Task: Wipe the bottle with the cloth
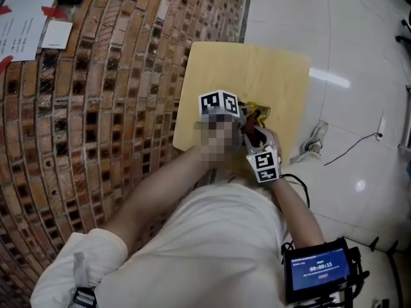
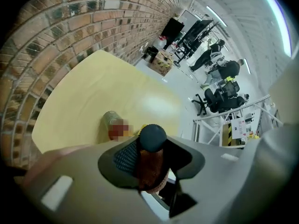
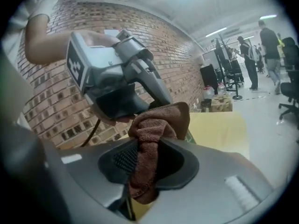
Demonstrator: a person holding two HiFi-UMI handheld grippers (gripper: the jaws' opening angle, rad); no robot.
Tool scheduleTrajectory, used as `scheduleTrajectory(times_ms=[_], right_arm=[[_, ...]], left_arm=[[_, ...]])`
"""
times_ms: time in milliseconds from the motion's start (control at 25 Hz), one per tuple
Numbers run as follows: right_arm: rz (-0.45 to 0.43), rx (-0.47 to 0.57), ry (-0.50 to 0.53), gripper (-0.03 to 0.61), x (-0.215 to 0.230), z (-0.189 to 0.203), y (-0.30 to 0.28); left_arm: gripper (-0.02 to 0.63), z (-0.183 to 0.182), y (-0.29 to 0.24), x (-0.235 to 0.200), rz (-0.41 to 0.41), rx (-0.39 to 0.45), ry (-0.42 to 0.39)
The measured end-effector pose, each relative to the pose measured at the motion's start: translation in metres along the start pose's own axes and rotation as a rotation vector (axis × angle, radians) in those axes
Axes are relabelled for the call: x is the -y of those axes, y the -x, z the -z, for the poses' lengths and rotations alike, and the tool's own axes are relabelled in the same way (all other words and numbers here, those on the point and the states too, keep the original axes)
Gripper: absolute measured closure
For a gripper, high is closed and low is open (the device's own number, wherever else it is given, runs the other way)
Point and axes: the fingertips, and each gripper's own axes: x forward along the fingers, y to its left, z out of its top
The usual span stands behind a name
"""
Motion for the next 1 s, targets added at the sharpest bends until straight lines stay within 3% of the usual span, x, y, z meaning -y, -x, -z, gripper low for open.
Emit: scheduleTrajectory(times_ms=[200,560,1000], right_arm=[[0.005,0.02,-0.006,0.477,0.0,-0.01,-0.009],[-0.049,0.042,-0.004,0.48,-0.006,-0.018,-0.012],[-0.063,0.016,-0.188,0.487,0.016,-0.002,-0.014]], left_arm=[[0.442,0.005,0.002,-0.004,0.009,0.012,0.055],[0.442,0.011,0.003,-0.003,0.005,0.043,0.035],[0.443,0.02,0.001,-0.001,0.012,0.052,0.031]])
